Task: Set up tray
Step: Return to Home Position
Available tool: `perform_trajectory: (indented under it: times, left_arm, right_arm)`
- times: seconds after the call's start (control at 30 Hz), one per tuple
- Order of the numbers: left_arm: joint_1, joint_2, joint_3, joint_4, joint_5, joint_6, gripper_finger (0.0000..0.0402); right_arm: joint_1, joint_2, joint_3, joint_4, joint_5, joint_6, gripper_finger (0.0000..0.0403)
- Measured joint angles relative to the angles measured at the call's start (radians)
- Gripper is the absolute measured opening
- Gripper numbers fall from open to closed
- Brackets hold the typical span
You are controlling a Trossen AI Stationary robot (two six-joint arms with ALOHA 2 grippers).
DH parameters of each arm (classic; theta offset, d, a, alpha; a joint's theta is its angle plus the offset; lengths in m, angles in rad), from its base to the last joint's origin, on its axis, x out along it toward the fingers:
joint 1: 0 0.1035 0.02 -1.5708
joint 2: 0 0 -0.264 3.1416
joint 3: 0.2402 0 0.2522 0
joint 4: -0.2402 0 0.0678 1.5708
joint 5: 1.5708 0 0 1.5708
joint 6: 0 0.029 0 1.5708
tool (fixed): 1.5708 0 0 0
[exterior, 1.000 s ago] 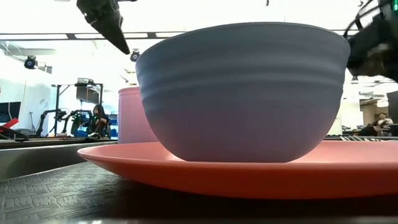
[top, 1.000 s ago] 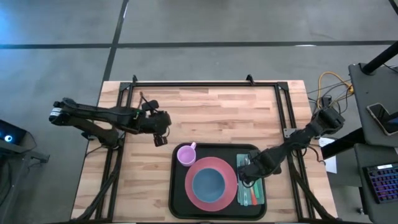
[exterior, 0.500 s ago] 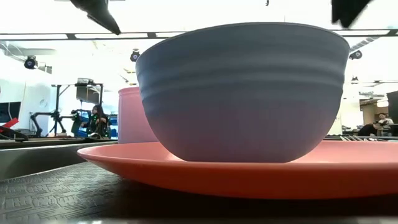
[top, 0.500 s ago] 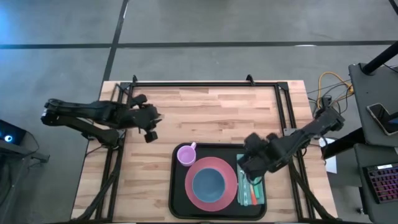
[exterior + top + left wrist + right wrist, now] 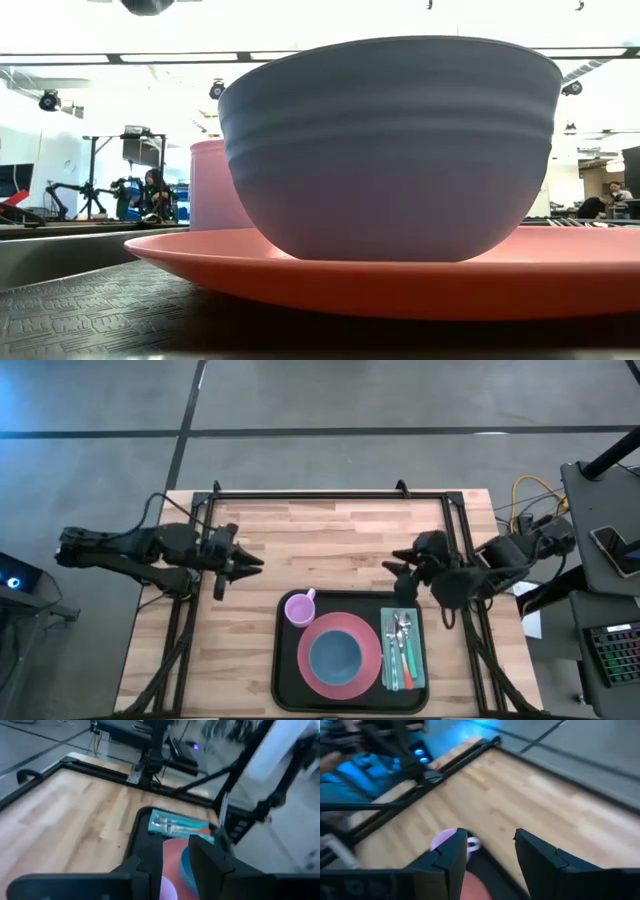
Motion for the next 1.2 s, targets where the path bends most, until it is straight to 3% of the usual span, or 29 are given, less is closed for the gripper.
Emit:
perform_trajectory:
  times: [0.13, 0.23, 0.4, 0.5, 0.73, 0.9, 1.0, 1.2]
  left_arm:
    - [0.012, -0.102, -0.208, 0.215, 0.043, -0.105, 0.0075]
    - [0.011, -0.187, -0.306, 0.354, 0.054, -0.119, 0.0075]
    - [0.026, -0.328, -0.362, 0.355, 0.042, -0.109, 0.0075]
    - [0.033, -0.424, -0.375, 0.294, 0.036, -0.085, 0.0075]
    - [0.033, -0.635, -0.390, 0.180, 0.005, -0.051, 0.0075]
    - [0.033, -0.740, -0.436, 0.190, 0.000, 0.004, 0.0075]
    - [0.033, -0.746, -0.486, 0.167, -0.079, -0.004, 0.0075]
    - [0.033, -0.717, -0.530, 0.176, -0.108, -0.049, 0.0075]
  right_arm:
    - [-0.056, -0.100, -0.265, 0.396, -0.139, -0.100, 0.0151]
    - [-0.131, -0.163, -0.486, 0.806, -0.356, -0.214, 0.0151]
    - [-0.292, -0.234, -0.795, 1.391, -0.775, -0.272, 0.0156]
    - [-0.377, -0.289, -0.917, 1.499, -0.920, -0.284, 0.0157]
    - [-0.467, -0.481, -1.096, 1.498, -0.919, -0.377, 0.0151]
    - [-0.515, -0.639, -1.220, 1.497, -0.878, -0.334, 0.0144]
    - [-0.530, -0.727, -1.295, 1.497, -0.876, -0.307, 0.0143]
    - [-0.533, -0.871, -1.435, 1.495, -0.868, -0.256, 0.0148]
